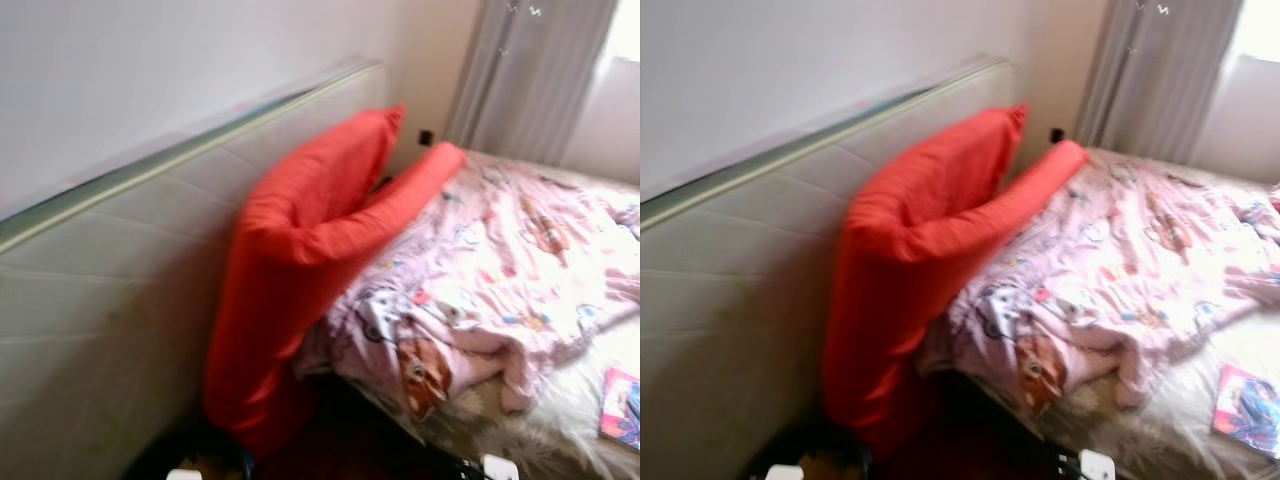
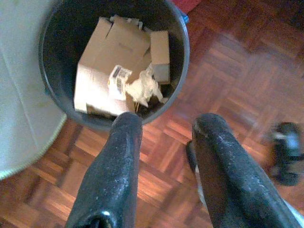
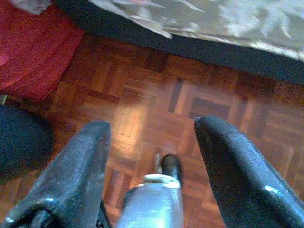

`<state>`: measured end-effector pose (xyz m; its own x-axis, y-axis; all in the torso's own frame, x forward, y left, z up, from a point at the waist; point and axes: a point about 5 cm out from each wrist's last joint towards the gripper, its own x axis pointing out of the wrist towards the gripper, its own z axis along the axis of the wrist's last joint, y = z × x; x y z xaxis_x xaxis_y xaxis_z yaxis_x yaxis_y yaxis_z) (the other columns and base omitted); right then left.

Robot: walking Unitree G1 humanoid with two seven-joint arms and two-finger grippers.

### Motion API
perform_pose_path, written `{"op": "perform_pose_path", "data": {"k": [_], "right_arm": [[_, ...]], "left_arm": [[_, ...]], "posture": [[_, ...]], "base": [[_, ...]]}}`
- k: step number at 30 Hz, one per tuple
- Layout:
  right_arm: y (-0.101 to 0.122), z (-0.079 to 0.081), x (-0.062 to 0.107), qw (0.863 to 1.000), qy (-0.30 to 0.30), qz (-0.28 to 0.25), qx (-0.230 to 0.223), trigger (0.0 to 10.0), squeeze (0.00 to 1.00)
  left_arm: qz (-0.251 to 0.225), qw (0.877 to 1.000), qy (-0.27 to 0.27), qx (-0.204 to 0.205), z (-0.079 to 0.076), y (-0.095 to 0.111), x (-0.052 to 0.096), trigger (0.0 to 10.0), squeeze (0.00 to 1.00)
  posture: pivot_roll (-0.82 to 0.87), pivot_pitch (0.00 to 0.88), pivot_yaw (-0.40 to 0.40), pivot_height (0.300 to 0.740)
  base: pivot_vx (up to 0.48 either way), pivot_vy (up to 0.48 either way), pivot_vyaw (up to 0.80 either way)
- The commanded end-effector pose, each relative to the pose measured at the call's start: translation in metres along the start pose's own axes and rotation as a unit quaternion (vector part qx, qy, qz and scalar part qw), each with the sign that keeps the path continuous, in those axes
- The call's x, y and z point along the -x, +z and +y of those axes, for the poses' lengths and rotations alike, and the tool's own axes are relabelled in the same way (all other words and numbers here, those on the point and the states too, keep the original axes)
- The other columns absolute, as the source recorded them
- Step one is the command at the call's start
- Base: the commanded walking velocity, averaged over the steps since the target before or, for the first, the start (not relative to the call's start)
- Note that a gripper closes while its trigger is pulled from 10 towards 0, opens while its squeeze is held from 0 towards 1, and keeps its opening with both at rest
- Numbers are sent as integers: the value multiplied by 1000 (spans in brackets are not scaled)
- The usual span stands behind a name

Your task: Clean up the room

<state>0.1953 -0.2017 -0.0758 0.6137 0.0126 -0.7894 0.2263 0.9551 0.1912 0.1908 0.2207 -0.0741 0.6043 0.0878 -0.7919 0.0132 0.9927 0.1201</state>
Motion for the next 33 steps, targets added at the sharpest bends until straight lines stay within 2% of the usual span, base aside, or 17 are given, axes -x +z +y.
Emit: {"op": "perform_pose_path", "data": {"k": [1, 12, 24, 33], "right_arm": [[-2, -7, 2, 1000, -10, 6, 1, 10000, 0], [-4, -7, 2, 1000, -10, 7, 5, 10000, 0], [-3, -7, 2, 1000, -19, -10, -15, 10000, 0], [-2, -7, 2, 1000, -19, -10, -14, 10000, 0]], "left_arm": [[2, 1000, -10, -3, -8, -1, -1, 10000, 0], [1, 1000, -9, -8, -8, 1, -1, 10000, 0], [-11, 1000, -16, -14, -18, 13, -4, 10000, 0], [-16, 1000, -14, -12, -16, 14, -4, 10000, 0]], "posture": [[-44, 0, 13, 740], [-50, 0, 18, 740], [-54, 0, 22, 740], [-52, 0, 21, 740]], "base": [[0, 0, -763], [0, 0, -757], [0, -275, 0], [0, -309, 0]]}}
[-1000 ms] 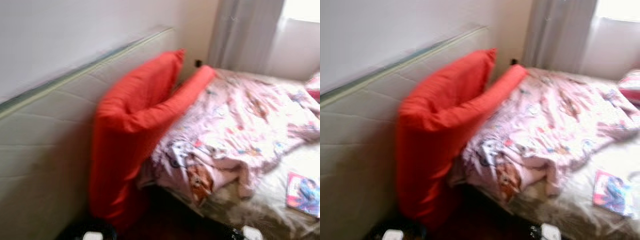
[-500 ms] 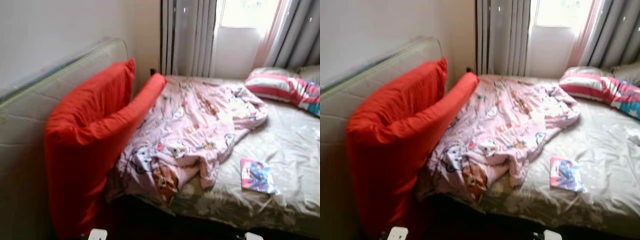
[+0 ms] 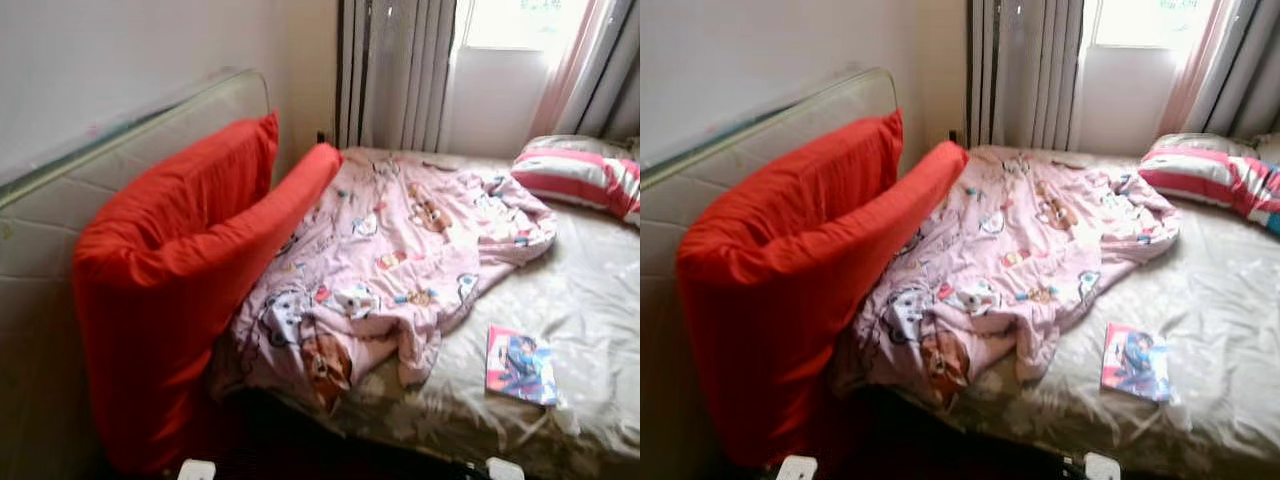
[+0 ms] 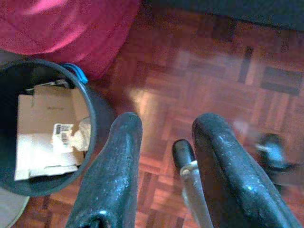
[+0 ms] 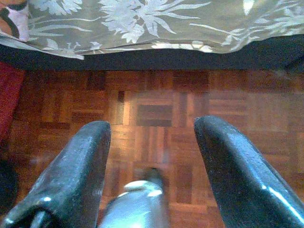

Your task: Clean up the room

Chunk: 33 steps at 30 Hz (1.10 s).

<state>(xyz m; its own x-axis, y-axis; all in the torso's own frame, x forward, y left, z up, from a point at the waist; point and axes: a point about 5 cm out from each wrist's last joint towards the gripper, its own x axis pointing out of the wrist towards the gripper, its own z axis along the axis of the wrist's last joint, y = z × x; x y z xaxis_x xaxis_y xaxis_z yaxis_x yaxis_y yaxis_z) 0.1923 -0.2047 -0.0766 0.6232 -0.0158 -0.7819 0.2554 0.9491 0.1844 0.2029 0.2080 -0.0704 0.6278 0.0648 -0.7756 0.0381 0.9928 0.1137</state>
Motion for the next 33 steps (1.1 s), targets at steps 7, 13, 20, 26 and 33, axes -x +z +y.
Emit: {"op": "perform_pose_path", "data": {"k": [7, 13, 20, 26, 33], "right_arm": [[1, -4, 1, 1000, -9, -2, -4, 10000, 0], [3, -4, 0, 1000, -11, -5, -4, 10000, 0], [4, -4, 0, 1000, -11, -7, -3, 10000, 0], [5, -4, 0, 1000, -10, -10, -4, 10000, 0], [11, -4, 1, 999, -14, -47, 3, 10000, 0]], "left_arm": [[-5, 1000, -2, 0, -2, 3, -1, 10000, 0], [-8, 1000, -3, 6, -3, 4, -1, 10000, 0], [-7, 1000, 0, 11, 1, 2, 0, 10000, 0], [-10, 1000, 1, 17, 3, 0, 1, 10000, 0], [-76, 996, 8, 39, 8, 23, 0, 10000, 0]], "posture": [[-51, 0, 15, 740], [-50, 0, 10, 740], [-48, 0, 8, 740], [-51, 2, 8, 740], [-51, 7, 8, 740]], "base": [[0, -334, 0], [0, -334, 0], [0, -334, 0], [0, -274, 0], [0, 0, 0]]}}
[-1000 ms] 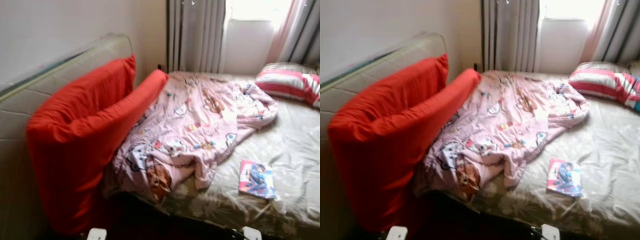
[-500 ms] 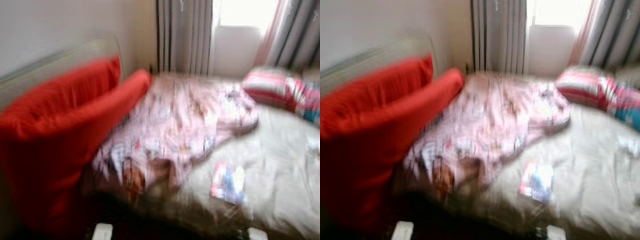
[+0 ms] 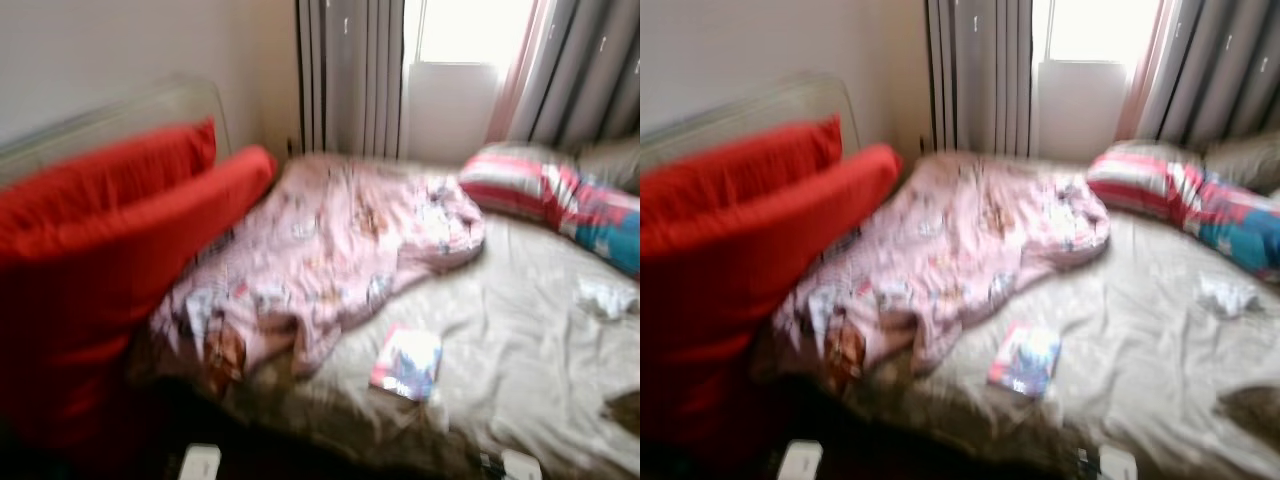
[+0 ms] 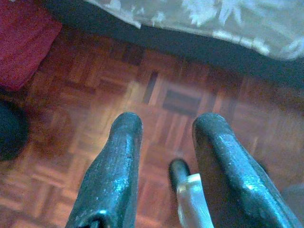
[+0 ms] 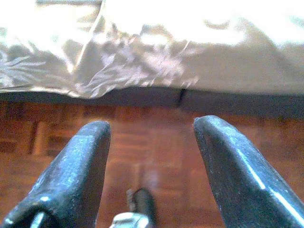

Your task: Clean up the room

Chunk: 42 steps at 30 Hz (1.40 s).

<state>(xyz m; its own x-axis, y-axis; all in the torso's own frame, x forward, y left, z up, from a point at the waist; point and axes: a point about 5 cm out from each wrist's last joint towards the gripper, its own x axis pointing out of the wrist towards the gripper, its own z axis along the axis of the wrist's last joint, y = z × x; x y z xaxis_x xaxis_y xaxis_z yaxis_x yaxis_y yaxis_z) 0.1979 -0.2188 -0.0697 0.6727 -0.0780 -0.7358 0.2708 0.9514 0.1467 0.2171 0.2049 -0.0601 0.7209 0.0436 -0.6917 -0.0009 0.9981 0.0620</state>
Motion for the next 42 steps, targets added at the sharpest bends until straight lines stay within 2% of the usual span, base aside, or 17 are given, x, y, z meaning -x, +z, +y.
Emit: {"op": "perform_pose_path", "data": {"k": [1, 3, 6, 7, 9, 10, 12, 17, 18, 19, 21, 26, 27, 31, 35, 37, 42], "right_arm": [[0, 6, -1, 1000, 3, -11, -4, 10000, 0], [8, 6, 0, 998, 6, -45, 33, 10000, 0], [13, 8, 0, 996, 14, -71, 43, 10000, 0], [15, 8, 1, 995, 18, -85, 40, 10000, 0], [16, 9, 1, 995, 21, -94, 37, 10000, 0], [17, 9, 2, 994, 22, -102, 37, 10000, 0], [19, 9, 2, 992, 23, -115, 35, 10000, 0], [21, 8, 4, 990, 17, -133, 41, 10000, 0], [73, 33, 1, 969, 41, -237, 64, 10000, 0], [95, 44, 2, 957, 47, -279, 67, 10000, 0], [112, 51, 4, 948, 51, -308, 67, 10000, 0], [117, 47, 7, 940, 42, -330, 71, 10000, 0], [123, 46, 9, 935, 39, -348, 64, 10000, 0], [130, 45, 11, 929, 40, -361, 71, 10000, 0], [122, 42, 8, 938, 40, -336, 74, 10000, 0], [108, 41, 6, 946, 39, -312, 76, 10000, 0], [99, 43, 5, 951, 30, -300, 71, 10000, 0]], "left_arm": [[-22, 1000, 17, 8, 11, 10, -1, 10000, 0], [-76, 997, 26, 13, 16, 37, -4, 10000, 0], [-124, 992, 28, 22, 20, 61, -6, 10000, 0], [-166, 985, 25, 25, 21, 81, -6, 10000, 0], [-205, 978, 20, 25, 20, 98, -5, 10000, 0], [-244, 969, 14, 20, 17, 114, -3, 10000, 0], [-292, 956, 7, 9, 12, 132, 1, 10000, 0], [-319, 948, -1, 8, 3, 132, 4, 10000, 0], [-319, 948, -4, 7, 0, 129, 4, 10000, 0], [-317, 948, -8, 4, -3, 126, 4, 10000, 0], [-313, 950, -13, 0, -6, 122, 4, 10000, 0], [-309, 951, -16, 2, -11, 115, 4, 10000, 0], [-314, 949, -19, 2, -13, 116, 4, 10000, 0], [-320, 947, -18, 9, -15, 119, 5, 10000, 0], [-319, 948, -15, 14, -16, 117, 5, 10000, 0], [-309, 951, -15, 15, -16, 113, 4, 10000, 0], [-296, 955, -10, 15, -13, 110, 2, 10000, 0]], "posture": [[-54, 7, 9, 740], [-59, 5, 9, 740], [-65, 1, 8, 740], [-68, 0, 7, 740], [-74, 0, 7, 740], [-72, 0, 7, 740], [-72, 0, 7, 740], [-81, 0, 9, 740], [-81, 0, 9, 740], [-81, 0, 8, 740], [-82, 0, 8, 740], [-88, 0, 7, 740], [-92, 0, 6, 740], [-89, 0, 0, 740], [-92, 0, -1, 740], [-89, 0, 3, 740], [-87, 0, 13, 740]], "base": [[0, 0, 0], [0, 0, 0], [0, 0, 0], [0, 0, 0], [0, 0, 0], [0, 0, 0], [0, 0, 0], [0, 0, 0], [0, 0, 0], [0, 0, 0], [0, 0, 0], [0, 0, 0], [0, 0, 0], [0, 0, 0], [0, 0, 0], [0, 0, 0], [0, 0, 0]]}}
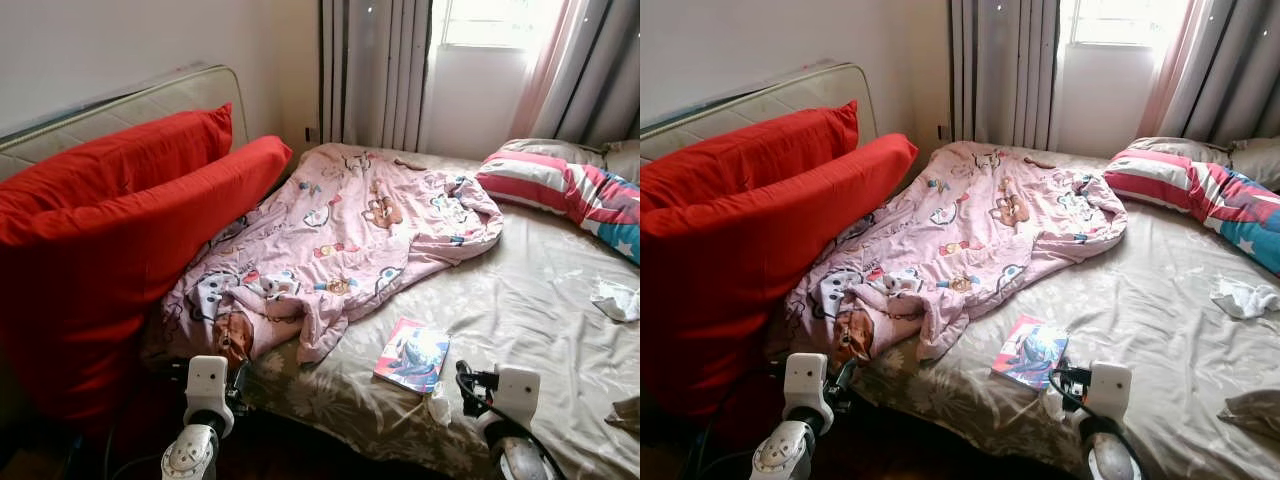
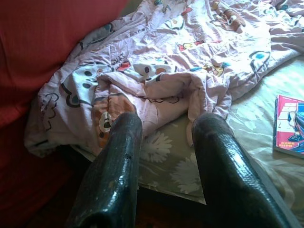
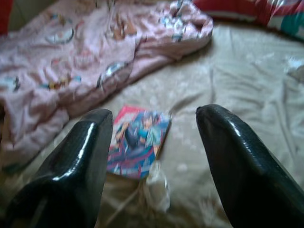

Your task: Clean up the room

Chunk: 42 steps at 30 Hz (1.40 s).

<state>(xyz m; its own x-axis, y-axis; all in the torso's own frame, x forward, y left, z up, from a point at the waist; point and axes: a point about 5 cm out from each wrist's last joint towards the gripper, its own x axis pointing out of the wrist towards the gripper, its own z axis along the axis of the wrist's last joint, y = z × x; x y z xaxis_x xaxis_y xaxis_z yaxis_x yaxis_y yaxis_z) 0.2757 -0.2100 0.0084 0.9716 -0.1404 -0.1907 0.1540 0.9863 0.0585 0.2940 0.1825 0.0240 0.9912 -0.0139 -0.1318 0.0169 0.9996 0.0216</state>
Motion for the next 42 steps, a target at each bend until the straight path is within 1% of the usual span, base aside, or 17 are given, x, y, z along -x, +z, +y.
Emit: {"op": "perform_pose_path", "data": {"k": [1, 7, 12, 20, 30, 42], "right_arm": [[-4, 2, 1, 1000, -1, 11, 1, 10000, 0], [7, 9, -6, 1000, 5, -11, -9, 10000, 0], [8, 9, -6, 1000, 5, -13, -8, 10000, 0], [4, 5, -5, 1000, 1, 2, -9, 10000, 0], [2, 7, -5, 1000, 4, 11, -8, 10000, 0], [-2, 11, -4, 1000, 10, 22, -9, 10000, 0]], "left_arm": [[17, 1000, 8, 0, 5, -5, 2, 10000, 0], [14, 1000, 4, 2, 7, -1, -1, 10000, 0], [10, 1000, 0, 3, 7, 1, -3, 10000, 0], [20, 1000, -10, 2, 4, -1, -3, 10000, 0], [17, 1000, -13, 8, 6, 2, -5, 10000, 0], [19, 1000, -16, 7, 9, 0, -2, 10000, 0]], "posture": [[-87, 0, 13, 740], [-83, 0, 16, 740], [-86, 0, 15, 740], [-87, 1, 15, 740], [-82, 0, 11, 740], [-85, 0, 14, 740]], "base": [[0, 0, 0], [0, 0, 0], [0, 0, 0], [0, 0, 0], [335, 0, 0], [358, 0, 0]]}}
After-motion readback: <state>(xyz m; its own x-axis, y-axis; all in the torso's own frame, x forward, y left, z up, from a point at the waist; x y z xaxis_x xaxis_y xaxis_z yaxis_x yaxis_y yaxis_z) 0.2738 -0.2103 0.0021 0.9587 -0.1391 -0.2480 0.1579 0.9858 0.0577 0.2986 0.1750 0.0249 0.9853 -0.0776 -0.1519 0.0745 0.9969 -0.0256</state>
